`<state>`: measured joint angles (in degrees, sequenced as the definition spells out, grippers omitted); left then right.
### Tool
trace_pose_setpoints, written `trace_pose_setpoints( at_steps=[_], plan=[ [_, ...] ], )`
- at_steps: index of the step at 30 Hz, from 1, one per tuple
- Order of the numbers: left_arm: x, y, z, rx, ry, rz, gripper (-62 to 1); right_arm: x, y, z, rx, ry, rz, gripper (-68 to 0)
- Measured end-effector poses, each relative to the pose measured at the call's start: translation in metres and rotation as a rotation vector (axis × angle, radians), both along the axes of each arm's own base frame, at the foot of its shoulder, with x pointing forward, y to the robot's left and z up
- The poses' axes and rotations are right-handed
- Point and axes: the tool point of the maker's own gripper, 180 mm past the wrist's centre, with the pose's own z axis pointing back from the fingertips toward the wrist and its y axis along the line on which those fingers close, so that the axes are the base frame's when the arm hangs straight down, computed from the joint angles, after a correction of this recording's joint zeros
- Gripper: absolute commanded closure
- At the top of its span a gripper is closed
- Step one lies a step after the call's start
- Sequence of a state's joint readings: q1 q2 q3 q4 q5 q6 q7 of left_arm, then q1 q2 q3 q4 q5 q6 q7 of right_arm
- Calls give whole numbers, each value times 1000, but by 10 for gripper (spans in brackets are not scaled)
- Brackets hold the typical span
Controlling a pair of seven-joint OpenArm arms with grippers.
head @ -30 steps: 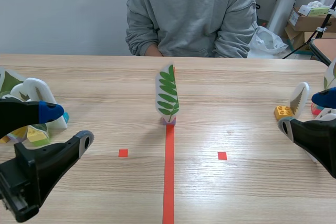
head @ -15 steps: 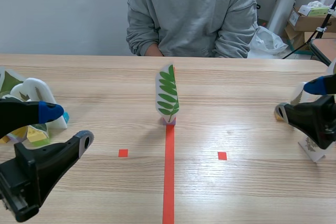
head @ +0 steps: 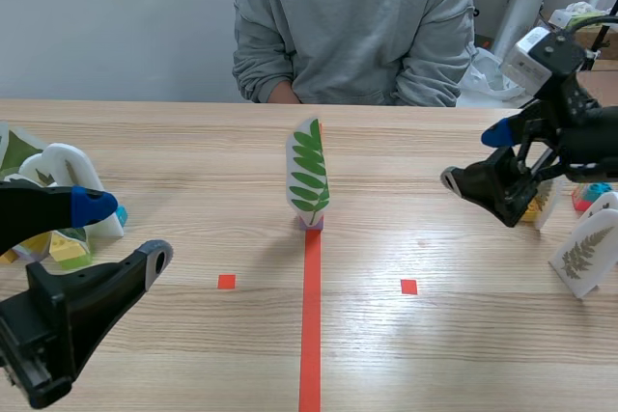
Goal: Do the leaf sorting experiment
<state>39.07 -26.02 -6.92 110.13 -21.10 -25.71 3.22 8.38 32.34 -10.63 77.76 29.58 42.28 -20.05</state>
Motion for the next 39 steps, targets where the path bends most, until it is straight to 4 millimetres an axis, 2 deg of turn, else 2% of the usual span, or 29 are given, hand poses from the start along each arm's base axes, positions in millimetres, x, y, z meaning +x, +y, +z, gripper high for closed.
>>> trace_pose_setpoints(
  at_steps=[4, 12, 20, 24, 28, 33, 39],
  plan=[
    [0, 0, 0, 0, 0, 0, -437, 10, 14, -8, -25, 9, 40, -500],
    [0, 0, 0, -1, 0, 2, -437, 28, 61, -15, -16, -5, 136, -500],
    [0, 0, 0, -2, 0, 2, -437, 33, 114, -30, -9, 19, 222, -500],
    [0, 0, 0, -2, 0, 2, -437, 34, 133, -38, -5, 33, 236, -500],
    [0, 0, 0, -2, 0, 2, -437, 34, 147, -45, 10, 32, 228, -500],
    [0, 0, 0, -2, 0, 2, -437, 30, 154, -60, 17, 69, 214, -499],
    [0, 0, 0, -2, 0, 2, -437, 31, 160, -62, 36, 71, 200, -487]
  ],
)
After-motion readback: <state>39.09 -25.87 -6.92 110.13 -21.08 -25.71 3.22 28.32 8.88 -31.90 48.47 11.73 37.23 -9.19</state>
